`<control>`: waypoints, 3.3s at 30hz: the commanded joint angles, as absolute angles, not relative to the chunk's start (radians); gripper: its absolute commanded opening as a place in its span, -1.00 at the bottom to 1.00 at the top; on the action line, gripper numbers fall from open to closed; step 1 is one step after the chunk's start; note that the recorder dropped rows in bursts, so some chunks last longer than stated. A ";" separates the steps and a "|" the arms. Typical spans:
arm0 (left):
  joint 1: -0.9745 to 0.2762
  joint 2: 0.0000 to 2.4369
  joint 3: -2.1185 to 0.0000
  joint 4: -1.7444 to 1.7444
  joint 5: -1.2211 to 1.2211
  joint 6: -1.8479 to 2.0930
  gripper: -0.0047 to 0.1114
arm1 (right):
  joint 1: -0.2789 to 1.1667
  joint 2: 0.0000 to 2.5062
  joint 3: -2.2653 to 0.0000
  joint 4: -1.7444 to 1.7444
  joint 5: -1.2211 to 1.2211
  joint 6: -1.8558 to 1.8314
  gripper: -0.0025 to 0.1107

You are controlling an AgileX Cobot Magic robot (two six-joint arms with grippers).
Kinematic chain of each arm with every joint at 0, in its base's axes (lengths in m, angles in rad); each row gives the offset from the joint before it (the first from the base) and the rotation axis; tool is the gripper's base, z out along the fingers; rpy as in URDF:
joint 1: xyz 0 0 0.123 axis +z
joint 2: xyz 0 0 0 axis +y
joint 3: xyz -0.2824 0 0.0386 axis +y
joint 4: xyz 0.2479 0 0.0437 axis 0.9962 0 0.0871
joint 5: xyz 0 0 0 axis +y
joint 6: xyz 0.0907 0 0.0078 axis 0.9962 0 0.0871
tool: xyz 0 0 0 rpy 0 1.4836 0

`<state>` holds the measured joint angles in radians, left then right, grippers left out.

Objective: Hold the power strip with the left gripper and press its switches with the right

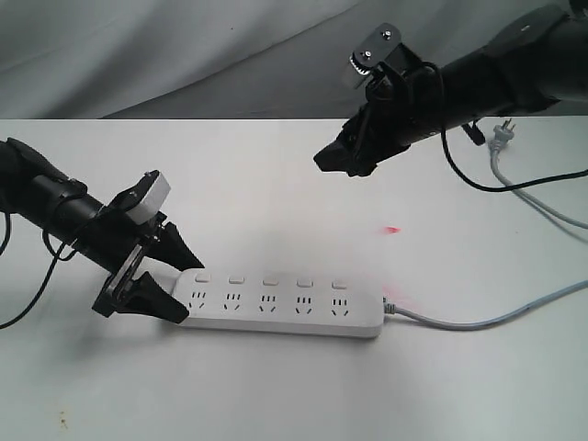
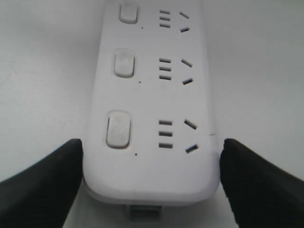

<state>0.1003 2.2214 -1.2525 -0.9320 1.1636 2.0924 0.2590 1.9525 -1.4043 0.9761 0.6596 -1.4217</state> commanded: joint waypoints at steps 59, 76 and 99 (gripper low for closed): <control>0.101 2.235 -1.250 -0.898 1.121 2.094 -0.08 | 0.598 2.345 -1.713 0.907 0.691 -1.487 0.23; 0.101 2.235 -1.250 -0.898 1.121 2.094 -0.08 | 0.603 2.346 -1.711 0.757 0.689 -1.429 0.23; 0.101 2.235 -1.250 -0.898 1.121 2.094 -0.08 | 0.641 2.381 -1.711 0.694 0.666 -1.405 0.23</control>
